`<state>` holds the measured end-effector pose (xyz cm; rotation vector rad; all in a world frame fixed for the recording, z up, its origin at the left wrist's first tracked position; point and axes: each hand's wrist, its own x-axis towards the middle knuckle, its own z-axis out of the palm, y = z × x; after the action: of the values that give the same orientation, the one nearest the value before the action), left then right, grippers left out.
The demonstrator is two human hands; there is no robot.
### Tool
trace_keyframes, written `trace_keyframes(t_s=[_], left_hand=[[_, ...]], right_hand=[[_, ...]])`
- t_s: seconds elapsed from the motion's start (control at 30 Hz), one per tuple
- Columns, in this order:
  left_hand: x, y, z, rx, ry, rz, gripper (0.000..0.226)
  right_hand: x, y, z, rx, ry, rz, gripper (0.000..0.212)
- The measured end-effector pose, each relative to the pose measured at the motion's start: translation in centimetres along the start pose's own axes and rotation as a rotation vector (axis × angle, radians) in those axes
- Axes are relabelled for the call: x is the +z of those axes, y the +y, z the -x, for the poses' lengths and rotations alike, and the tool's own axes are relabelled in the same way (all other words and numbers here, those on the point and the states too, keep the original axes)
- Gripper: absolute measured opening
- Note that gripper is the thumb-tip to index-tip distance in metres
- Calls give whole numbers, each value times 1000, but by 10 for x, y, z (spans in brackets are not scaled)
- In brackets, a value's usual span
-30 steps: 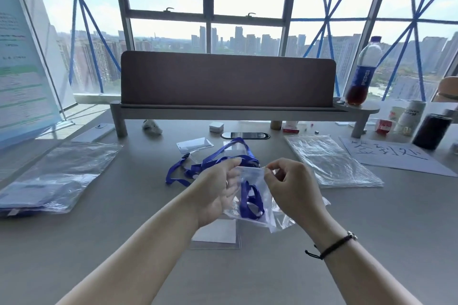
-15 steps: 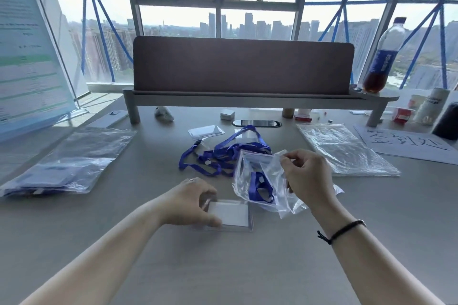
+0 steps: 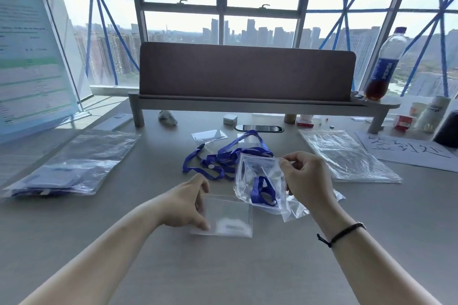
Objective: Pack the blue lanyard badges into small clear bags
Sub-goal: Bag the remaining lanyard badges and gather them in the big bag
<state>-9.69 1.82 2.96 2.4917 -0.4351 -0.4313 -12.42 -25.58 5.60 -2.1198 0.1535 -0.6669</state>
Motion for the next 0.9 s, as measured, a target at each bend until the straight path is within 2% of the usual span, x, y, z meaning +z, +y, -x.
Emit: trace_keyframes(t_s=[0.13,0.3,0.57,0.77,0.9], left_hand=[[-19,1,17,59,118,320,33],[-44,18,48,83,186,615,32],[-51,56,56,116,264,680,27],[-24,67,25,14,371,699,26],[-17,63,5,-71,477,863,27]], right_hand=[[-3,-2,-2,9,10,-19,16],[2,-1,-2,4,16,-21,16],[10,-9,4,-33,-1,-2,19],[13,-16,9,-56,0,-1,17],[10,-19,13,-94,-21,7,16]])
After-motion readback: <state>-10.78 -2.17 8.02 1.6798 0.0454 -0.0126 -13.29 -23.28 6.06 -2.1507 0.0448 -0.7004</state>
